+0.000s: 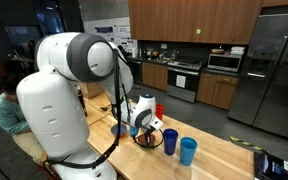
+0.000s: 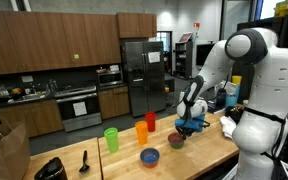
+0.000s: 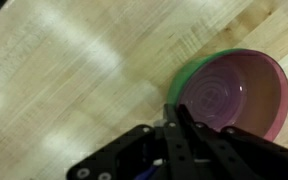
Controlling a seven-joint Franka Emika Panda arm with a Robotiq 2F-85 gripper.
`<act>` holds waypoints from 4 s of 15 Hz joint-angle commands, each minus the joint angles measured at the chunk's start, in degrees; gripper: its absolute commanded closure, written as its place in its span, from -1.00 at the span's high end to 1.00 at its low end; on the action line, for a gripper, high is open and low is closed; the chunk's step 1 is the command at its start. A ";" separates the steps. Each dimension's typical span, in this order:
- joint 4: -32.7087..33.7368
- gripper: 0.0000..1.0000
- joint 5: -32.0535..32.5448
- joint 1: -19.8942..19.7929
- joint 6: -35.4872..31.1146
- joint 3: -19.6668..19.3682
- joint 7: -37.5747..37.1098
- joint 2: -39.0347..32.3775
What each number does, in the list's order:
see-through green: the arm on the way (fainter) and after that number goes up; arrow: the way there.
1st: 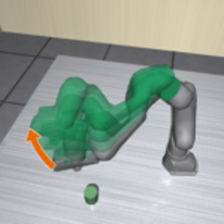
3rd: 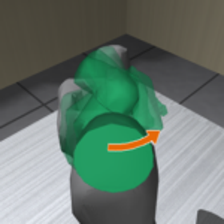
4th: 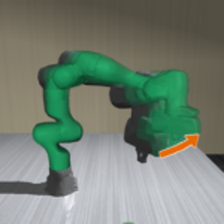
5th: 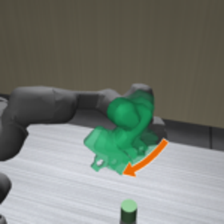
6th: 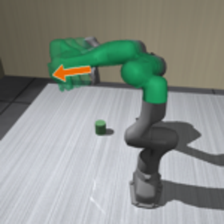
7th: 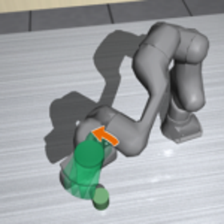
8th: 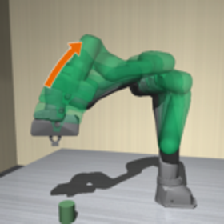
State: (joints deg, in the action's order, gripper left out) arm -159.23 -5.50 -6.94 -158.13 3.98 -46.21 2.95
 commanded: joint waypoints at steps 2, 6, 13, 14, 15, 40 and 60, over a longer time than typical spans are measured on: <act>0.10 -0.59 3.83 1.28 -3.10 -2.44 -3.58 -3.08; 0.24 -0.12 6.16 2.07 -3.29 -3.86 -4.86 -3.73; 0.39 0.53 9.43 3.41 -2.94 -4.79 -6.91 -3.34; 0.46 0.56 9.88 3.54 -2.95 -4.78 -7.25 -3.22; -0.25 0.23 10.17 3.72 -3.56 -4.76 -7.99 -2.77; -0.32 -0.98 15.27 5.10 -5.77 -4.10 -13.57 -0.63; -0.53 -0.98 2.62 8.18 -6.39 0.20 -4.57 5.87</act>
State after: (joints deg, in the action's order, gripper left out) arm -158.74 -0.38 0.89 -165.00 3.95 -52.83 4.62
